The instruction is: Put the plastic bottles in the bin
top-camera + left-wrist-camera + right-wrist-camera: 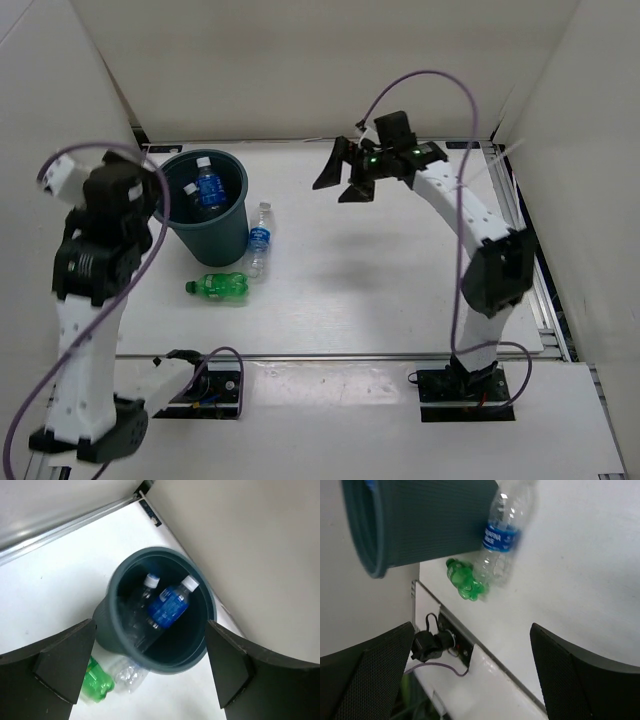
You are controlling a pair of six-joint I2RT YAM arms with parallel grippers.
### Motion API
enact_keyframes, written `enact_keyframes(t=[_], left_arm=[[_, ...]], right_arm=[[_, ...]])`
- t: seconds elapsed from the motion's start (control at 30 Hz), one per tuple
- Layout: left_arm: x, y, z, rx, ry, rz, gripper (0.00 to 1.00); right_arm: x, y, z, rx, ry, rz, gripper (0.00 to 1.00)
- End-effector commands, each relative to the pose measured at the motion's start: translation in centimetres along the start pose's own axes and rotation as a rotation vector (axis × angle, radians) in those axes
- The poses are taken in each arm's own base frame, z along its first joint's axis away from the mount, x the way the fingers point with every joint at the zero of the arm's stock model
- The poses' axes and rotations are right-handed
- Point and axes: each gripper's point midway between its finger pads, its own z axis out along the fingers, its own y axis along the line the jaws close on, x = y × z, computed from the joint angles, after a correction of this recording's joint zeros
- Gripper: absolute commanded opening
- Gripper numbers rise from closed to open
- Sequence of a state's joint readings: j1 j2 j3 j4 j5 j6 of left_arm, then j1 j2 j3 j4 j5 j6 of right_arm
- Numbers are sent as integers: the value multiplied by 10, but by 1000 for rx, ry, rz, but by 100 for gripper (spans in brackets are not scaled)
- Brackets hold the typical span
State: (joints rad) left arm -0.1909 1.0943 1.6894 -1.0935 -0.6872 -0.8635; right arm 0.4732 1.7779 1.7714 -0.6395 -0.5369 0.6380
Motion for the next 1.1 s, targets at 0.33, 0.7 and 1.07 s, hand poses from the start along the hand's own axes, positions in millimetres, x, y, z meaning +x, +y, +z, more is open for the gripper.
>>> enact_keyframes(t=[0.33,0.7,1.07], left_arm=[[105,124,-38,-186,264,-52,100],[138,138,-49,-173,391,-16,100],[166,148,-57,-152,494,8,100]], right_arm=[[36,-16,158,-228,371,229,100],[83,-36,247,-226,467,292,100],[115,-56,263,-193,523,384,57]])
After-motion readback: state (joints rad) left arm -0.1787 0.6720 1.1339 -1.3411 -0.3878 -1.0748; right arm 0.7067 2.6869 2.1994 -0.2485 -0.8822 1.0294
